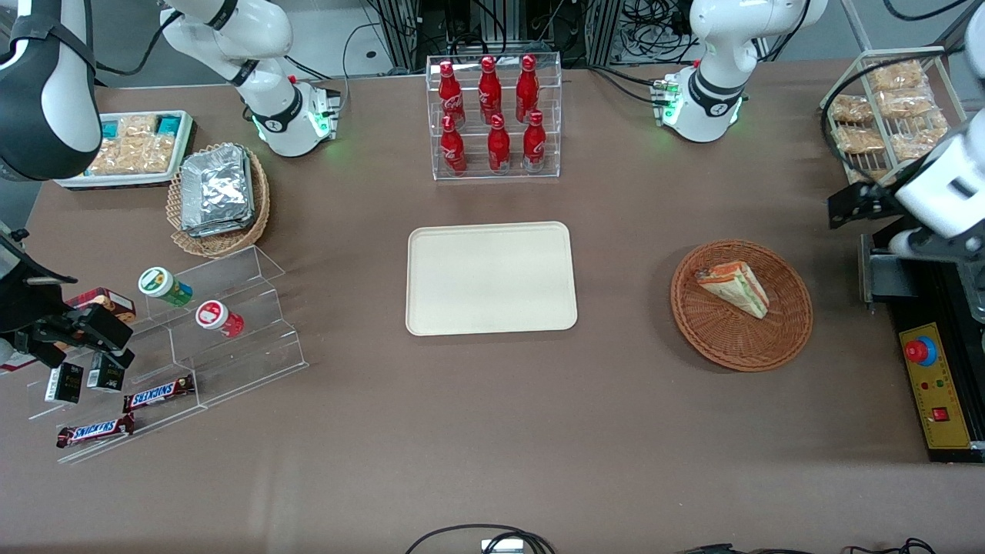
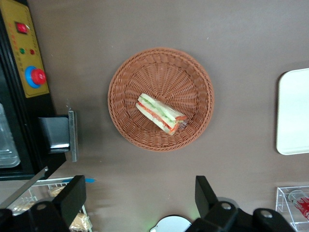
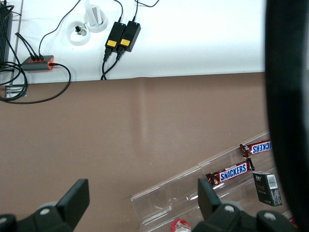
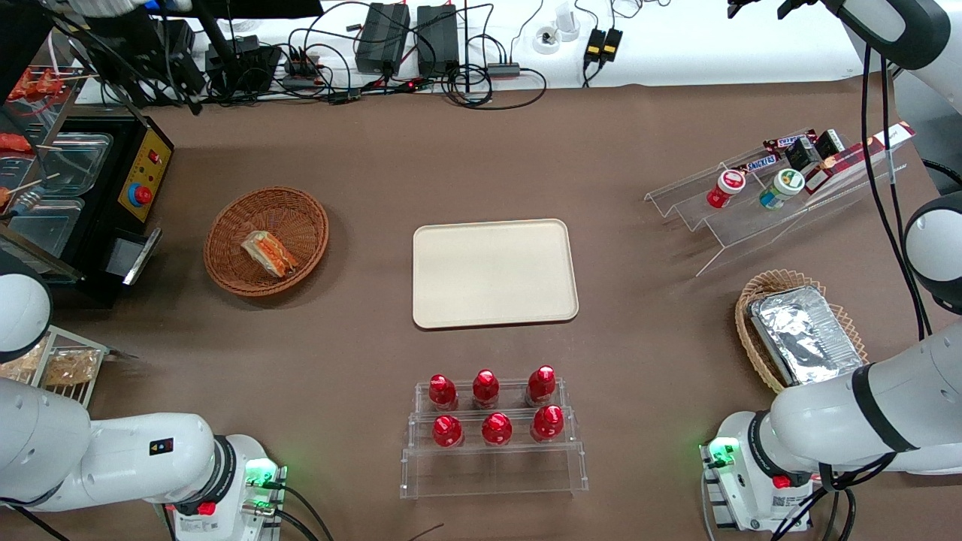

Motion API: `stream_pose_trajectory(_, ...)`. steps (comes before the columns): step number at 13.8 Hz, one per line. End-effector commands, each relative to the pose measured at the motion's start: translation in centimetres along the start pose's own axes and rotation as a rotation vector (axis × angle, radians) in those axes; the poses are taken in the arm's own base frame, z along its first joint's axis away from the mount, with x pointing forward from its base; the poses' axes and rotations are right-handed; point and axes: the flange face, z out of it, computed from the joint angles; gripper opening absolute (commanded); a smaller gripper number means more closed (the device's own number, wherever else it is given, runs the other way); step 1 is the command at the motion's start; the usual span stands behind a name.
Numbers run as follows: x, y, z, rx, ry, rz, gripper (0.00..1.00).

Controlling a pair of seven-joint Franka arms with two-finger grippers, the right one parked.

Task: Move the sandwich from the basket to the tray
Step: 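Move the left gripper over the sandwich in the wicker basket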

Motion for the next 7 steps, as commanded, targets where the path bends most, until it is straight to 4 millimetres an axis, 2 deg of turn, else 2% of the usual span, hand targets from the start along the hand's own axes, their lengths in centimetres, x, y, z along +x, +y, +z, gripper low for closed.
stream_pose_trajectory(1, -0.9, 0.7, 5.8, 0.028, 0.008, -0.069, 1.00)
stream_pose_trajectory(4, -1.4, 1.3, 11.4, 0.030, 0.037, -0.144, 1.00)
stream_pose_trajectory(7, -1.4, 2.1, 15.5, 0.024, 0.046, -0.292, 1.00)
